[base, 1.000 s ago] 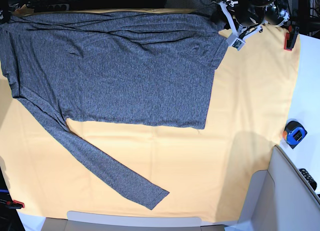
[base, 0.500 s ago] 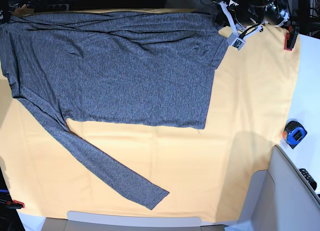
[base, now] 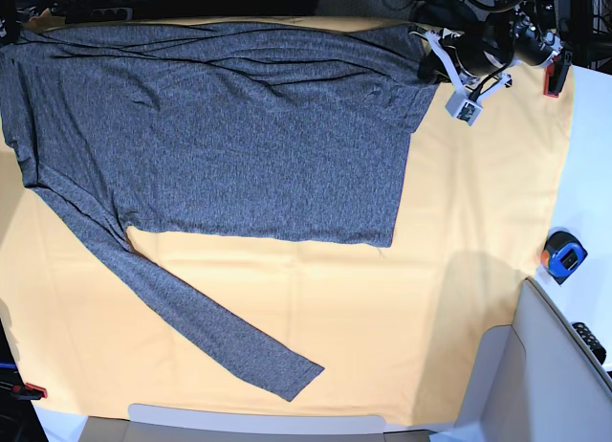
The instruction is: Fold the T-shirt properly
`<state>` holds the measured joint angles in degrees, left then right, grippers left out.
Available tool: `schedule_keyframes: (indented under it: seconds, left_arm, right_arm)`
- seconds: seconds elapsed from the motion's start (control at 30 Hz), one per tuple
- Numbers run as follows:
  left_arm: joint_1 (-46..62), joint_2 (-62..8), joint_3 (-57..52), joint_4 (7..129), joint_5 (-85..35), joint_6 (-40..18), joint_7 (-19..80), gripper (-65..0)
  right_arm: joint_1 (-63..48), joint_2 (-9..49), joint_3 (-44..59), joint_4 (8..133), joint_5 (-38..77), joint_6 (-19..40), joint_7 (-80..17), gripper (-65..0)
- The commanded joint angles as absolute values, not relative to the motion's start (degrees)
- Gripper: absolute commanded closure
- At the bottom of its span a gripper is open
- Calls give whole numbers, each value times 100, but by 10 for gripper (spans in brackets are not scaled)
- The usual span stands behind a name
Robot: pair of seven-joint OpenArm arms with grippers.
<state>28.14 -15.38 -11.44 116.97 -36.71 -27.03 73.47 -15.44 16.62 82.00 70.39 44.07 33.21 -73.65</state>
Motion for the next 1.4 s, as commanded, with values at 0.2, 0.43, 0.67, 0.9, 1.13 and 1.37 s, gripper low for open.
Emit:
schedule_keyframes:
  seconds: [0.2,0.43,0.67,0.9,1.13,1.37]
  left_arm:
    - [2510,-1587,-1358,11802,-3714,-2721,7424,-2]
    - [2185,-1481,-1305,11776,-3714,-2730,7802,-6]
    - [2000,-1473,-1297,11767,-3714,-2730,8000,-176]
    - [2000,-1464,-1297,11767,-3714,-2730,8000,-217]
    - [2000,-1464,-1297,11767,-3714,-2730,8000,-217]
    - [2026,-1455,-1297,11767,-3714,-2730,8000,-218]
  right_arm:
    - [-1613,1648,8189,7020,3916,3284,-7732,-281]
    - [-1604,1648,8163,7020,3916,3284,-7732,-281]
    - [-1631,1648,8154,7037,3916,3284,-7732,-285]
    - [-1719,1481,8154,7741,3890,3284,-7732,-413]
    - [-1851,1473,8198,8084,3890,3284,-7732,-421]
    - [-2000,1490,8198,8101,3890,3284,-7732,-421]
